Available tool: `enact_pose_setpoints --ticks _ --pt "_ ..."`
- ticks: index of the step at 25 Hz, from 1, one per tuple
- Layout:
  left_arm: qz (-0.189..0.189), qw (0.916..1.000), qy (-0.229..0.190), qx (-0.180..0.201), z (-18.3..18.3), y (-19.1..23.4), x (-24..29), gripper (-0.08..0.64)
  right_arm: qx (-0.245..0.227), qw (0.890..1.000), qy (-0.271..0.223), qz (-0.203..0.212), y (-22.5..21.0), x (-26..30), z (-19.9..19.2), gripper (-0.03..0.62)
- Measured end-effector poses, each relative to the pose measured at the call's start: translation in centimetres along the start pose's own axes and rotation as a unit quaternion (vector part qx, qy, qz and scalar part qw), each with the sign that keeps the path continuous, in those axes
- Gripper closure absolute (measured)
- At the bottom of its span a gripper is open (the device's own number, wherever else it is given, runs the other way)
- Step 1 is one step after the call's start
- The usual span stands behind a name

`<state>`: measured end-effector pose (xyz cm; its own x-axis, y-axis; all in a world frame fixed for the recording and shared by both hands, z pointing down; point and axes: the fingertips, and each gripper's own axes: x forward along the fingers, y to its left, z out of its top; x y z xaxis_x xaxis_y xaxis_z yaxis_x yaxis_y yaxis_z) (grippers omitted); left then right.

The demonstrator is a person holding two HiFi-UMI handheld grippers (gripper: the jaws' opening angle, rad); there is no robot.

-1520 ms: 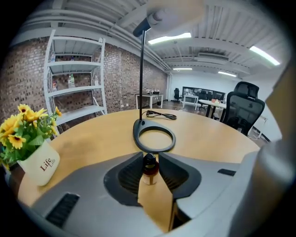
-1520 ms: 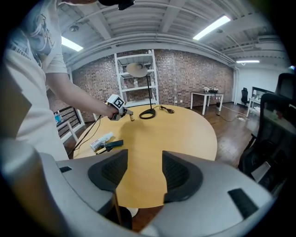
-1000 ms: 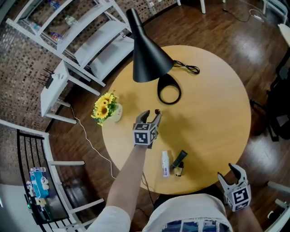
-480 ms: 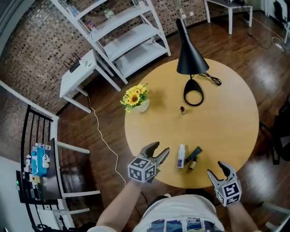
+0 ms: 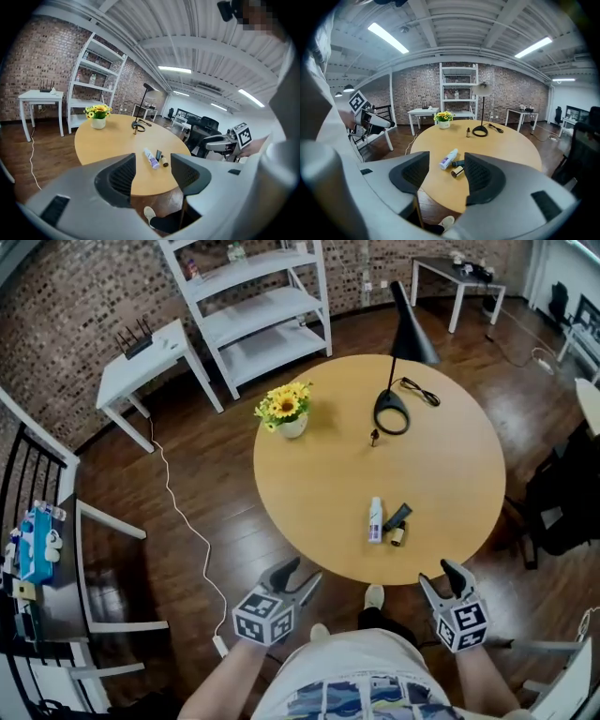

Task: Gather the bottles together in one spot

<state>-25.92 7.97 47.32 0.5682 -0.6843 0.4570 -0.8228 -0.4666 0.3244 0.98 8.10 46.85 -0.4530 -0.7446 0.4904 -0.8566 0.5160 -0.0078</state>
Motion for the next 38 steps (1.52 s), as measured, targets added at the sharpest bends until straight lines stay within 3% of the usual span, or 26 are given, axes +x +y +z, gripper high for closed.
enact_pose_setpoints --ticks 8,19,25,29,38 --pt "-0.027 0.9993 0.022 0.012 -4.7 0.4 -6.4 0.322 0.031 0.996 0.021 -0.078 5.9 -7.9 -3.7 0.334" --pt "-0.049 0.9975 0.049 0.016 -7.8 -3.2 -9.6 0.322 0.036 0.995 0.023 -0.088 10.3 -10.4 -5.6 0.334" --pt "-0.064 0.9978 0.017 -0.005 -7.9 -3.5 -11.0 0.321 0.047 0.995 0.045 -0.076 10.3 -8.3 -7.5 0.334" --pt "-0.05 0.9986 0.015 -0.01 -8.1 -2.7 -11.9 0.321 0.069 0.993 0.062 -0.076 8.8 -5.7 -8.6 0.342" --pt "-0.014 0.9981 -0.014 -0.058 -6.0 -0.7 -11.9 0.321 0.101 0.988 0.105 -0.058 2.6 7.6 -9.7 0.348"
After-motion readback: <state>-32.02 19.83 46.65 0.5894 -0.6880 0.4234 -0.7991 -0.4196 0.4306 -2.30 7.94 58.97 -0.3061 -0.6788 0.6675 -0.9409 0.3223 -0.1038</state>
